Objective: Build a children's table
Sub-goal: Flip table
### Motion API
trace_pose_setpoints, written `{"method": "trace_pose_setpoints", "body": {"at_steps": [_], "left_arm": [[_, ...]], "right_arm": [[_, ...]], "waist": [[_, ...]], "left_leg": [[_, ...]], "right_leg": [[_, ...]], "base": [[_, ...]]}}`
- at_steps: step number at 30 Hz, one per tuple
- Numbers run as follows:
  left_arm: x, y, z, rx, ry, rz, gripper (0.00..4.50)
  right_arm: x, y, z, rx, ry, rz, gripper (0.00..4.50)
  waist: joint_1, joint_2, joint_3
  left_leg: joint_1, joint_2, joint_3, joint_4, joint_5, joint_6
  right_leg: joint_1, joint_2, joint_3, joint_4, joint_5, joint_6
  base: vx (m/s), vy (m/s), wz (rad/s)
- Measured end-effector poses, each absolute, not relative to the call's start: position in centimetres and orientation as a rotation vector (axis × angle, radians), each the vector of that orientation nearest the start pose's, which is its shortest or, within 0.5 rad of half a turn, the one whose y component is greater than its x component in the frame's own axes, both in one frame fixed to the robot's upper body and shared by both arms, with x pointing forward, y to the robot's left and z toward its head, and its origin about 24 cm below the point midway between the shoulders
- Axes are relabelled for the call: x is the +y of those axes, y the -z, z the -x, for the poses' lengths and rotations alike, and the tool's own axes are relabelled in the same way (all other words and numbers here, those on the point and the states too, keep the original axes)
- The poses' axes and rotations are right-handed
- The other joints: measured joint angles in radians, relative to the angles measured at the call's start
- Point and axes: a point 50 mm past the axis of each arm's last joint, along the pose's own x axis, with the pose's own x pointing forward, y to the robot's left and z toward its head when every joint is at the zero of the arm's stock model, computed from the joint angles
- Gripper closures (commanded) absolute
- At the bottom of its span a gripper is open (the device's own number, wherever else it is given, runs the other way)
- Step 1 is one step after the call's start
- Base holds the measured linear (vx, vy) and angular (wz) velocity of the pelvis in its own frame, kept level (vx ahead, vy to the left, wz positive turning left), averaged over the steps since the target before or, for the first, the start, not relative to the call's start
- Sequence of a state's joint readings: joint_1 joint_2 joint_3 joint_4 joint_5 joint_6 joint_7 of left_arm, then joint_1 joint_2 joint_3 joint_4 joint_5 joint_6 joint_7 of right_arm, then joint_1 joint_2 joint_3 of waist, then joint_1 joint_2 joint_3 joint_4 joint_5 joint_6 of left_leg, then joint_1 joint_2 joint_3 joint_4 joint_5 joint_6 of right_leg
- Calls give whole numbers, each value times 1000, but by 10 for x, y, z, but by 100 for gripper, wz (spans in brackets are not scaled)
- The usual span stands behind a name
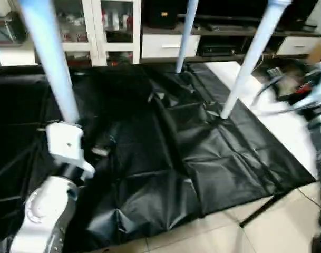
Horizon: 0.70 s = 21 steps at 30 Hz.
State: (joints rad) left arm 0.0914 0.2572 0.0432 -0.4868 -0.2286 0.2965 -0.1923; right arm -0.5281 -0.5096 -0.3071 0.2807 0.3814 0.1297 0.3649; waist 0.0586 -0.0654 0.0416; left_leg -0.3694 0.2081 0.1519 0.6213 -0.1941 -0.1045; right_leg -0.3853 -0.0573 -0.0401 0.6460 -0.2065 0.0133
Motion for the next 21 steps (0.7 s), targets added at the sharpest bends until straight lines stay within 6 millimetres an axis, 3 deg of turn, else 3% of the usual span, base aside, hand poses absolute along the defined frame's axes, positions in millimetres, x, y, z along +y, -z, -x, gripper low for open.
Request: {"method": "trace_pose_setpoints", "body": {"at_steps": [5, 13, 19, 21], "left_arm": [[175, -115, -229, -93, 278, -83, 13], [162, -132, -237, -140, 415, -95, 13], [167, -136, -227, -104, 444, -119, 13], [167, -137, -225, -93, 455, -117, 13]], "right_arm": [[-300, -177, -342, -208, -38, -5, 5], [-299, -173, -369, -112, -163, -40, 5], [-306, -171, -375, -66, -135, -1, 5], [-309, -174, -376, -72, -115, 4, 5]], "waist": [[0, 9, 1], [2, 47, 6], [14, 65, 17], [23, 70, 19]], "left_leg": [[0, 0, 2, 1, -1, 4], [1, 0, 3, 2, -1, 5], [-7, 0, 3, 2, 1, 8], [-18, 0, 4, 2, 5, 13]], "right_leg": [[0, 0, 1, -1, -2, -1], [-1, -1, 0, 1, 0, -4], [-9, -1, 0, 1, 1, -6], [-18, -1, 0, 2, 2, -8]], "base": [[0, 0, 0], [0, 0, 0], [0, 0, 0], [0, 0, 0]]}}
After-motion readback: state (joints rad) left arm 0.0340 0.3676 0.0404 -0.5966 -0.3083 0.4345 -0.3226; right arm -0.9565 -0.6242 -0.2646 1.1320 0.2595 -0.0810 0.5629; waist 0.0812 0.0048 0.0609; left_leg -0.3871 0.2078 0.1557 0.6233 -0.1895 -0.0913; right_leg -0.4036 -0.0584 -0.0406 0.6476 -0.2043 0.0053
